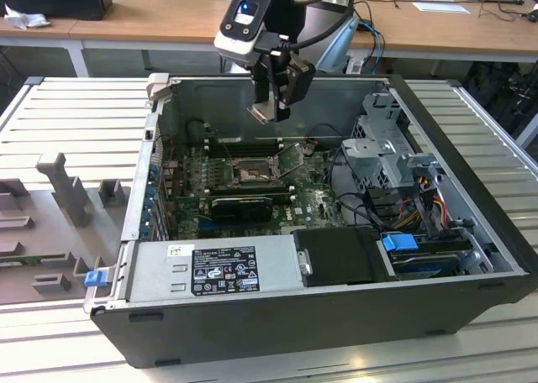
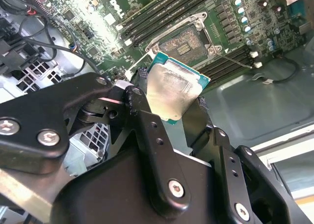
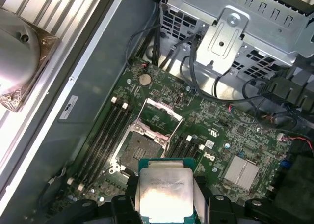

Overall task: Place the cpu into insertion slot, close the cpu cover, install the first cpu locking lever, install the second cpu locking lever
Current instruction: 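Place the cpu into insertion slot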

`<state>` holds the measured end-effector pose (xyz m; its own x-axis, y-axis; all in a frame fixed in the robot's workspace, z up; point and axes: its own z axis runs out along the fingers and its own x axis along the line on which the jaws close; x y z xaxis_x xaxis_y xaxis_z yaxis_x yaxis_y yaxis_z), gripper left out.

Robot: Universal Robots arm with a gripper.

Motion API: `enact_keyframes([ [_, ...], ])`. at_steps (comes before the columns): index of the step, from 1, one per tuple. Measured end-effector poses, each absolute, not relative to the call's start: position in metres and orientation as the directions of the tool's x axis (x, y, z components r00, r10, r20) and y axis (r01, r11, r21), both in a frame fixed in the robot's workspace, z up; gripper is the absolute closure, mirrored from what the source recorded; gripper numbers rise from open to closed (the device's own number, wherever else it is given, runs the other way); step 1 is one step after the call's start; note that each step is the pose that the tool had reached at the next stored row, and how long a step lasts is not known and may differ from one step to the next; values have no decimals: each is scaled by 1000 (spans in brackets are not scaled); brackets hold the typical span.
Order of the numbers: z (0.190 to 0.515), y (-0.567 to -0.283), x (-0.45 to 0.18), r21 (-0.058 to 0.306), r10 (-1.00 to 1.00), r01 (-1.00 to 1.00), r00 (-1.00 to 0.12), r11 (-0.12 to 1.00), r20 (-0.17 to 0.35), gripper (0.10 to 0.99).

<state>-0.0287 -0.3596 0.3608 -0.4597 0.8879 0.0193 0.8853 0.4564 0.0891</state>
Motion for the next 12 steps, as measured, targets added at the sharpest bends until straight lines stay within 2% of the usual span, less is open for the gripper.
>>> enact_keyframes([
  [12, 360, -360, -29, 89, 907, 904, -421, 418, 19, 561],
])
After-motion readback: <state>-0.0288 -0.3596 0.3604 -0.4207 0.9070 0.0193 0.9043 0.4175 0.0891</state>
